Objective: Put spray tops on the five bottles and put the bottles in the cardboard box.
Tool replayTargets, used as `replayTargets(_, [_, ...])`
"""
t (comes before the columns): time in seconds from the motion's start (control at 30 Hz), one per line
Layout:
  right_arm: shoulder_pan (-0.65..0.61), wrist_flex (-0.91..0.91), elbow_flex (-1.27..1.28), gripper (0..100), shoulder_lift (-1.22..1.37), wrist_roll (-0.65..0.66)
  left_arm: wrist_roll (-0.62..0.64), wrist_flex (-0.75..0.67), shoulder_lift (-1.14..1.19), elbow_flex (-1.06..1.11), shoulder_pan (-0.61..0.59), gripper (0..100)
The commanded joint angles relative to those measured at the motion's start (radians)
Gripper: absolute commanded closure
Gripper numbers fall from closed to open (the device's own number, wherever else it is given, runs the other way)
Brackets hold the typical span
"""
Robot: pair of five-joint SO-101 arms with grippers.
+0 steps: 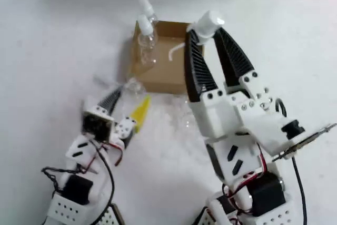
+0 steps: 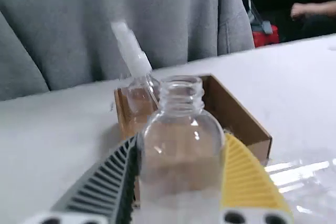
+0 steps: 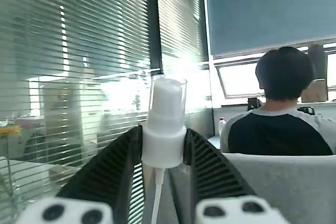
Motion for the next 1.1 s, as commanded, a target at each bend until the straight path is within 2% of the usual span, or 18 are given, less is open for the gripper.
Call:
replayTargets(0.0, [-0.059, 0.124, -0.215, 98.2, 0.134, -0.008, -0.005, -0.107, -0.018, -0.002, -0.061, 98])
replayTargets(0.17, [-0.140, 0.162, -0.325, 98.2, 0.206, -0.011, 0.006, -0.109, -0.018, -0.002, -0.061, 98])
replayTargets(0.23, [-0.180, 0.163, -0.324, 98.2, 0.208, -0.008, 0.074, -0.123, -0.018, -0.002, -0.065, 98])
replayTargets(0.33, [-0.236, 0.199, -0.292, 98.3, 0.147, -0.006, 0.153, -0.144, -0.018, -0.002, -0.067, 98])
replayTargets(0.43, [-0.295, 0.203, -0.227, 98.3, 0.042, -0.005, 0.155, -0.143, -0.018, -0.002, -0.067, 98])
replayTargets(0.6, [-0.277, 0.154, -0.143, 98.3, 0.031, -0.003, 0.155, -0.141, -0.018, -0.002, -0.067, 98])
replayTargets(0.93, [-0.243, -0.054, -0.123, 98.3, 0.214, -0.009, 0.155, -0.106, -0.018, -0.002, -0.067, 98])
replayTargets(1.07, [-0.243, -0.073, -0.123, 98.3, 0.272, -0.009, 0.155, -0.084, -0.018, -0.002, -0.067, 98])
